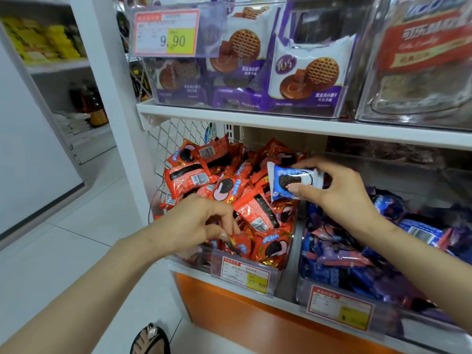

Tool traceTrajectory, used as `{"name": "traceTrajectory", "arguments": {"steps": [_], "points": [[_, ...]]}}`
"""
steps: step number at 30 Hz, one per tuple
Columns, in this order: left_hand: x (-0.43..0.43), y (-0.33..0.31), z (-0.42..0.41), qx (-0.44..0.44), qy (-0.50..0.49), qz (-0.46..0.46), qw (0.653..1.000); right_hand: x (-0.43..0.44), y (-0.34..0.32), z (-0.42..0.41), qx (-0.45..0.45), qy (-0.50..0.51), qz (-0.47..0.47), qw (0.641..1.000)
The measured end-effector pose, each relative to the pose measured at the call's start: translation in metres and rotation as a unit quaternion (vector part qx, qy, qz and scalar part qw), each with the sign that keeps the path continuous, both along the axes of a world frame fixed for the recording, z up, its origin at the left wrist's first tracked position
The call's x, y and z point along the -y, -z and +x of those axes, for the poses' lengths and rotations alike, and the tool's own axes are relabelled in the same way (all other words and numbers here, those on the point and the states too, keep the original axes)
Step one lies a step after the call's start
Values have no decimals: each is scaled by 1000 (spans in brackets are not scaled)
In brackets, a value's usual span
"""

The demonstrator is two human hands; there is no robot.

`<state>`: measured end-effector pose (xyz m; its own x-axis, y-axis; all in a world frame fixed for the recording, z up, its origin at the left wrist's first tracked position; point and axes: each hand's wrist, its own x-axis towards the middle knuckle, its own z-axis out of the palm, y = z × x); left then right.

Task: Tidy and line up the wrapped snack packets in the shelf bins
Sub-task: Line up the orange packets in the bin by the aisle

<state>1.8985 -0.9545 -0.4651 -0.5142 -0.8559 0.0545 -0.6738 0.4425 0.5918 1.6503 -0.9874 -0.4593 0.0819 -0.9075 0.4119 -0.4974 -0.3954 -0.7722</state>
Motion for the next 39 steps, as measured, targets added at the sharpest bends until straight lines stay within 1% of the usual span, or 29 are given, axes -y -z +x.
{"name": "traceTrajectory", "arguments": {"steps": [2,4,6,8,9,10,11,12,13,14,15,17,19,20,22,23,24,26,30,32,33,35,37,39], "points": [[-1,2,-6,20,10,12,1000,-1,1,1,4,-9,5,1000],[-2,7,-13,65,21,-7,998,-4,2,2,3,-21,9,1000],[-2,7,-15,82,14,-29,996,-6,1,2,0,-22,3,1000],[-3,1,-12,74,-37,-81,993,-6,-2,0,0,-5,-11,1000],[-2,-1,-11,61,-80,-135,986,-5,-4,-2,2,5,-20,1000],[-1,-2,-10,38,-127,-202,970,-5,-6,-5,4,13,-28,1000],[0,-4,-10,18,-175,-270,947,-5,-8,-7,3,16,-35,999],[3,-3,-10,8,-222,-321,920,-5,-9,-9,-1,16,-41,999],[7,0,-8,9,-267,-345,900,-5,-10,-11,-6,16,-44,999],[10,1,-6,17,-306,-345,887,-6,-11,-13,-10,16,-43,999],[12,3,-4,23,-337,-327,883,-6,-11,-15,-12,15,-40,999],[12,4,1,18,-358,-281,890,-8,-11,-15,-9,10,-35,999],[7,1,4,-4,-318,-267,910,-12,-10,-8,26,-13,-20,999],[3,-3,2,-40,-288,-241,926,-16,-10,-3,45,-34,-9,998],[-10,-10,-7,-123,-219,-128,959,-24,-9,13,42,-79,10,996],[-15,-11,-11,-133,-194,-76,969,-27,-8,21,29,-99,16,995],[-19,-10,-15,-128,-177,-55,974,-30,-7,28,21,-115,20,993],[-23,-6,-17,-121,-174,-65,975,-34,-4,41,13,-138,25,990],[-26,-10,1,-109,-236,-83,962,-32,-6,56,7,-183,22,983],[-28,-15,19,-111,-298,-106,942,-20,-12,60,5,-176,3,984],[-29,-17,29,-115,-334,-125,927,-9,-15,64,-25,-156,-13,987],[-30,-18,46,-113,-397,-162,896,14,-23,76,-127,-126,-37,983],[-29,-17,58,-95,-442,-182,873,34,-30,99,-223,-152,-48,962],[-29,-14,65,-64,-471,-193,858,49,-32,128,-306,-210,-68,926]]}}
